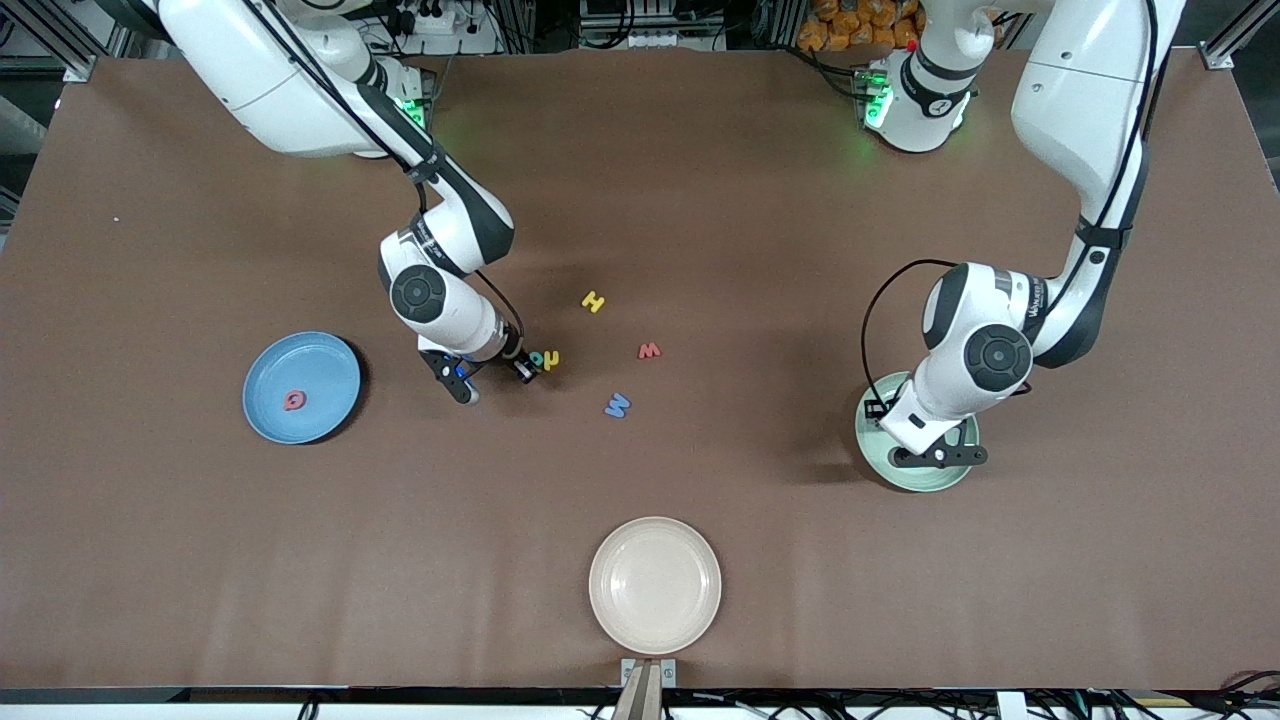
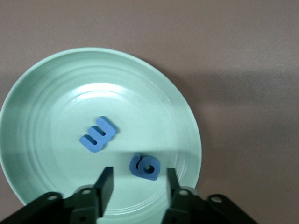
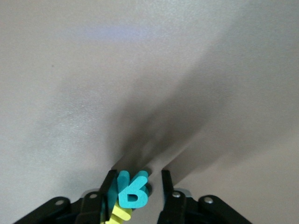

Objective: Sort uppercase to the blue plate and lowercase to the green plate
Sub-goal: 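Place the blue 6 on the green plate while the right gripper grasps teal letter, then lift the teal letter with the right gripper while the left gripper withdraws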

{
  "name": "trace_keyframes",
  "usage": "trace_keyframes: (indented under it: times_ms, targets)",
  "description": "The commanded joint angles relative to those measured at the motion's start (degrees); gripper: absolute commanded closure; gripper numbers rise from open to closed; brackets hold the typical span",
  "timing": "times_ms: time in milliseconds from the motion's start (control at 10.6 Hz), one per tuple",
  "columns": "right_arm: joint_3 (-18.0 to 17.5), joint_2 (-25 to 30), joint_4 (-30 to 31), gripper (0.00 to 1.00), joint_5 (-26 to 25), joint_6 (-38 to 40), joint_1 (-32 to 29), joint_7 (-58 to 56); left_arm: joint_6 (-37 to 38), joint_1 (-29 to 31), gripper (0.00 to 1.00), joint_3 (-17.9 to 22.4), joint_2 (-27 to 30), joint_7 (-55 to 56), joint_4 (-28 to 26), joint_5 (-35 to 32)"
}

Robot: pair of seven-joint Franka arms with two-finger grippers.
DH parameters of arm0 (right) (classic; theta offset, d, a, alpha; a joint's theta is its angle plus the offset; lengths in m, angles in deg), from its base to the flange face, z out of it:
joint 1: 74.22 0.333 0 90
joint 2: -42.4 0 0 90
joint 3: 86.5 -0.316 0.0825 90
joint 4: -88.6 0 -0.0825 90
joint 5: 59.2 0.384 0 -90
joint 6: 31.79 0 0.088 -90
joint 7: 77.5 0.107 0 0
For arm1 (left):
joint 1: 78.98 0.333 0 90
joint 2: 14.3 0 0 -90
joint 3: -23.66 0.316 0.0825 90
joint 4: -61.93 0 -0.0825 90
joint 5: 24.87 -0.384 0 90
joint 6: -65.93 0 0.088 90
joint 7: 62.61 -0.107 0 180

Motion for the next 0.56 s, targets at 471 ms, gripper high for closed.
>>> trace_keyframes:
  times_ms: [471]
  targets:
    - [-0.11, -1.38, -1.00, 0.72, -2.62, -0.63, 0.10, 1.67, 4.93, -3.12, 0.00, -0.41, 3.46, -0.05, 4.09, 0.32]
